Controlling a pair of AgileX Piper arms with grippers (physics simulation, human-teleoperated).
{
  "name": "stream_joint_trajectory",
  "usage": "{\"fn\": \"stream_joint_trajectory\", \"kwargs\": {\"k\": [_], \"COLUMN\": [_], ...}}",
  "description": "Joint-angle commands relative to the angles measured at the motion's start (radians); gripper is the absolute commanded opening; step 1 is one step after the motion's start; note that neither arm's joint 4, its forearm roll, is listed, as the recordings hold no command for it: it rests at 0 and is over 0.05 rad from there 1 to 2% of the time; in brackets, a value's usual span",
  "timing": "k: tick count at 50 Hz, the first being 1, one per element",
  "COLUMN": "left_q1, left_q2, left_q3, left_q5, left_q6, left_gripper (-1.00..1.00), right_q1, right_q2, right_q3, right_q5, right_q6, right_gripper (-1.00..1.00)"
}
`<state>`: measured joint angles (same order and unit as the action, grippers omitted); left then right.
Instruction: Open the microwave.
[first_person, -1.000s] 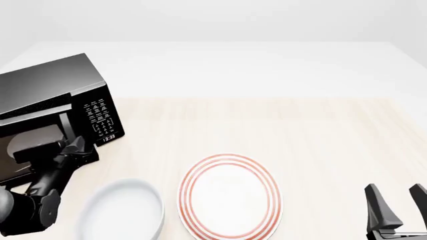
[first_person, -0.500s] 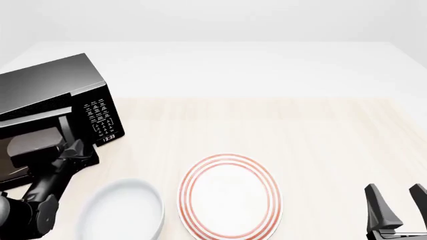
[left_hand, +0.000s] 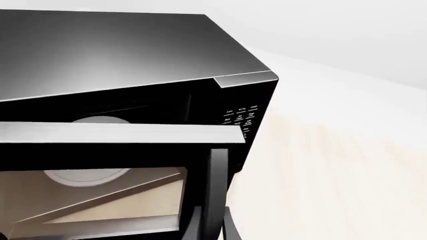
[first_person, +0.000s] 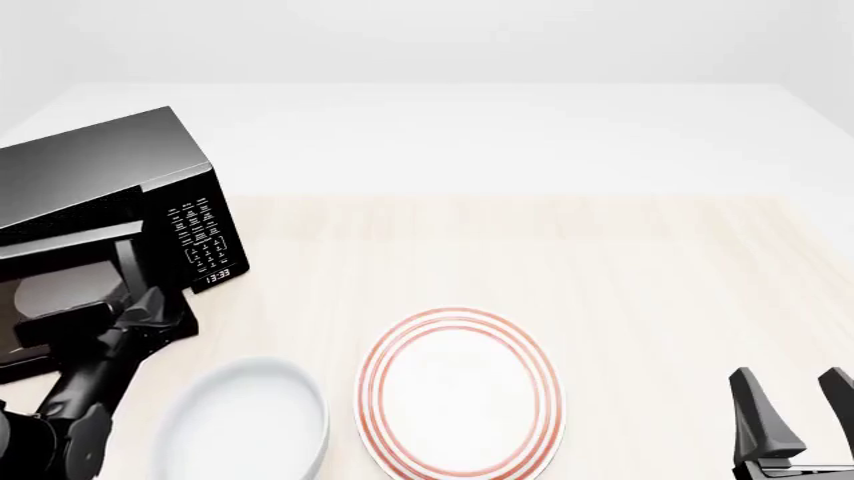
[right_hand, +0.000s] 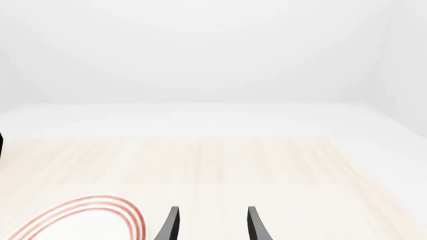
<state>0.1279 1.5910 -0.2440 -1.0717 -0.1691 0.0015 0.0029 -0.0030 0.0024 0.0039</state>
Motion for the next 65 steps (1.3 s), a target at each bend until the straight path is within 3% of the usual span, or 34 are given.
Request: {"fn": "stream_joint_trajectory", "kwargs": {"k": [1, 30, 65], "left_q1": [-0.016, -0.032, -0.025], "left_q2": [-0.065, -0.049, -0.126], "left_q3": [-0.016, 0.024, 0.085], "left_q5": [-0.048, -0.116, -0.096], "left_q6": [-0.004, -0.003, 0.019], "left_gripper": [-1.00, -1.00, -1.00], "right_q1": [0.000, 0.000, 0.000], "right_q2": [0.000, 0.000, 0.000], "right_q3": [0.000, 0.000, 0.000], "right_q5": [0.000, 0.000, 0.000], "right_q6": [0.000, 0.000, 0.000], "right_gripper": [1.00, 1.00, 1.00]}}
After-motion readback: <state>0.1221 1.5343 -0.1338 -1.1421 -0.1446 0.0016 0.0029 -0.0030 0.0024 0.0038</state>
